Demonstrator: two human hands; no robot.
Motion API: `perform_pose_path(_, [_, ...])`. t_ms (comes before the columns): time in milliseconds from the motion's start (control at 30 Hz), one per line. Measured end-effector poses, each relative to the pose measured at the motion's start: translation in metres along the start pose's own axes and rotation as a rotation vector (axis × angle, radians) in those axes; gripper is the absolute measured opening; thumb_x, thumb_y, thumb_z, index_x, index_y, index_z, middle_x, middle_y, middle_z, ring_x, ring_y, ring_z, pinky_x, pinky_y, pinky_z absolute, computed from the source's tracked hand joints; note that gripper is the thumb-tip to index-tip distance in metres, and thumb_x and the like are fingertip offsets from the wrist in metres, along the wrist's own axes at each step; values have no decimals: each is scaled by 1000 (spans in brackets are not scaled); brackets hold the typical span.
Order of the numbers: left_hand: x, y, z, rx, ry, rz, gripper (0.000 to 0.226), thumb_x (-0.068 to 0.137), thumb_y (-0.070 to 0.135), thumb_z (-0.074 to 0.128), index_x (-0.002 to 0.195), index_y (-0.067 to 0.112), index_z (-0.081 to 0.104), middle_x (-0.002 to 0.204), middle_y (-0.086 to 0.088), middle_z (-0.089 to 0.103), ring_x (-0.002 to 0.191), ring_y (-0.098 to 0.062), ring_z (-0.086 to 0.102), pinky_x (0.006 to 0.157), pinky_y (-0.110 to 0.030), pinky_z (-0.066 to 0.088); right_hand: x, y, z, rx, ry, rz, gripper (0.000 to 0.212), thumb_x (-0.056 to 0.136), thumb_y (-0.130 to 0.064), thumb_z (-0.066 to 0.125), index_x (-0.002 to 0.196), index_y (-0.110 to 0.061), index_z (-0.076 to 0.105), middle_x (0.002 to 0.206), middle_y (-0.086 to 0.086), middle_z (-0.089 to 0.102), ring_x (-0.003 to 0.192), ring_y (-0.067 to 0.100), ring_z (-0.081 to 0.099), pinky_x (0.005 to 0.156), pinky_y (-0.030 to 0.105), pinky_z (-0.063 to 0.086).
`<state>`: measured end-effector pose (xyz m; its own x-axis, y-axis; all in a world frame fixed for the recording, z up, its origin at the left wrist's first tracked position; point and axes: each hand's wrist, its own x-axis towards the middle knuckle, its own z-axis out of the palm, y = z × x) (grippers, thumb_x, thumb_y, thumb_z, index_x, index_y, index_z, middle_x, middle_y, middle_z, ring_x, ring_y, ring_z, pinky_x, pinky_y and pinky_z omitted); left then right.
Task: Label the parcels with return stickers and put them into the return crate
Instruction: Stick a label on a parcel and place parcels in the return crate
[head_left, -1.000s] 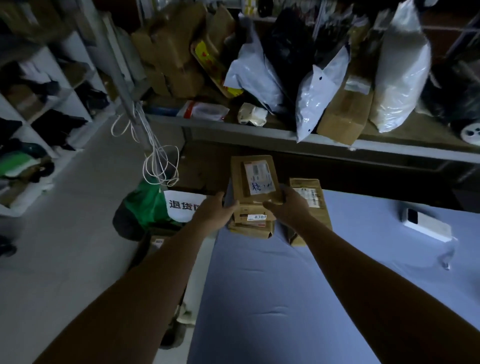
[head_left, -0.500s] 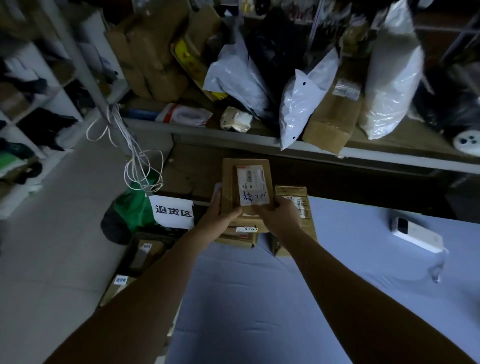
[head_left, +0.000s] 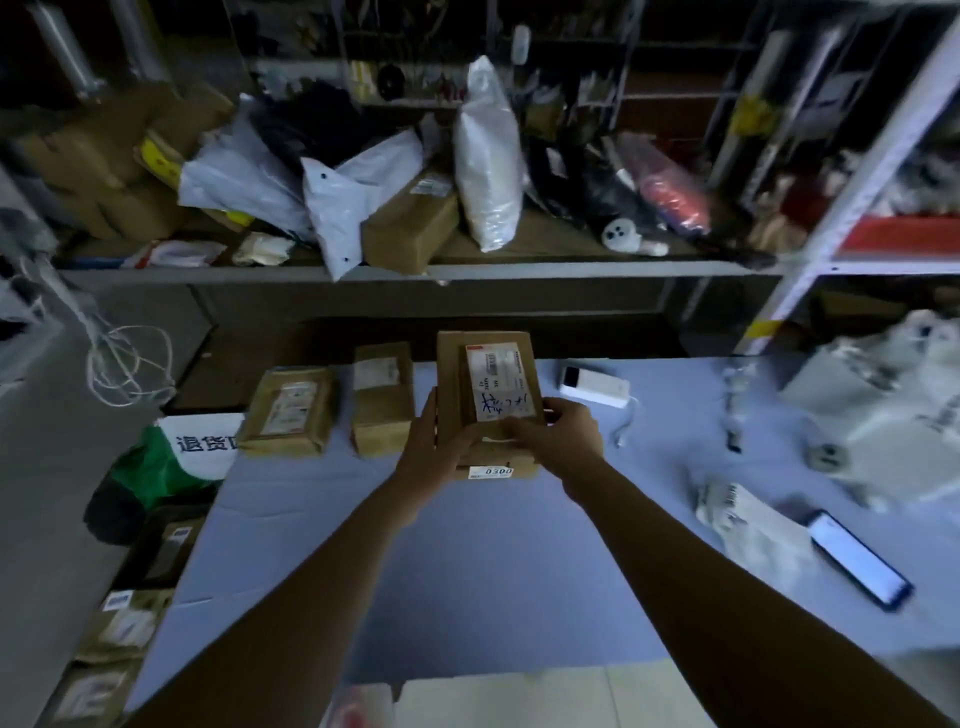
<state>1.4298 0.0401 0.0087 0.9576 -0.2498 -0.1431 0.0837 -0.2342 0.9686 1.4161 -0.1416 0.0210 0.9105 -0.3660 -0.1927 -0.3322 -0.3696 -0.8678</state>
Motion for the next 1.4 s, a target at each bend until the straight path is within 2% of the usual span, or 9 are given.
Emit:
perform_pose_path(100, [-8, -8, 67, 23, -77, -13, 68, 82, 67, 70, 141, 50, 42, 136, 9, 57, 121, -11, 62, 94, -40, 59, -20, 46, -61, 7, 42, 62, 43, 74, -42, 81, 114, -29, 72, 101, -11, 75, 90, 13, 71, 76, 37, 64])
perform_pose_path(267, [-26, -9, 155, -29, -199, -48, 47, 92, 34, 73, 132, 44, 49, 123, 12, 69, 106, -9, 71, 77, -25, 61, -32, 118, -118, -12, 89, 161, 41, 80, -53, 73, 113, -29, 72, 92, -11, 75, 83, 14, 71, 74, 41, 64])
perform_pose_path(433, [-14, -38, 220, -134, -230, -214, 50, 85, 33, 81, 107, 69, 54, 115, 17, 70, 99, -9, 73, 77, -35, 62, -24, 175, -145, -85, 176, 280, 43, 95, -53, 58, 123, -22, 66, 103, -3, 73, 91, 20, 69, 82, 42, 60])
perform_pose_path(500, [-8, -51, 243, -137, -220, -276, 51, 81, 33, 84, 111, 62, 55, 113, 20, 70, 96, -4, 72, 72, -29, 61, -19, 192, -152, -114, 173, 301, 42, 96, -49, 58, 125, -21, 64, 108, -2, 72, 93, 22, 69, 82, 44, 61])
perform_pose_path(767, [15, -81, 303, 81, 52, -340, 103, 43, 57, 97, 131, 37, 45, 116, 21, 64, 103, -6, 62, 81, -28, 54, 10, 229, -179, -199, 24, 296, 38, 96, -32, 64, 128, -12, 67, 120, 3, 72, 105, 22, 69, 91, 37, 58])
perform_pose_path(967, [20, -77, 321, 182, 132, -352, 93, 50, 46, 98, 129, 27, 54, 115, 12, 63, 100, -11, 57, 83, -26, 46, 59, 242, -246, -410, 91, 130, 32, 93, -31, 67, 120, -14, 70, 117, 6, 73, 104, 26, 70, 89, 34, 55])
perform_pose_path(1167, [16, -67, 344, 254, 279, -358, 85, 49, 55, 96, 120, 29, 58, 110, 17, 66, 97, -7, 63, 85, -29, 55, 99, 297, -315, -724, -17, 183, 69, 88, -31, 70, 149, -20, 41, 143, 15, 47, 132, 37, 45, 105, 51, 42])
perform_pose_path(1300, [1, -60, 352, 303, 324, -467, 104, 34, 81, 87, 124, 36, 61, 109, 18, 72, 97, -8, 69, 81, -37, 63, 107, 327, -340, -849, -224, 266, 85, 85, -39, 75, 153, -24, 25, 146, 15, 39, 136, 39, 39, 105, 56, 39])
perform_pose_path(1400, [-15, -48, 360, 305, 367, -498, 104, 41, 71, 91, 131, 35, 54, 115, 16, 70, 102, -13, 68, 87, -38, 61, 112, 342, -345, -880, -269, 313, 94, 81, -39, 80, 152, -20, 21, 145, 15, 37, 136, 39, 38, 104, 56, 39])
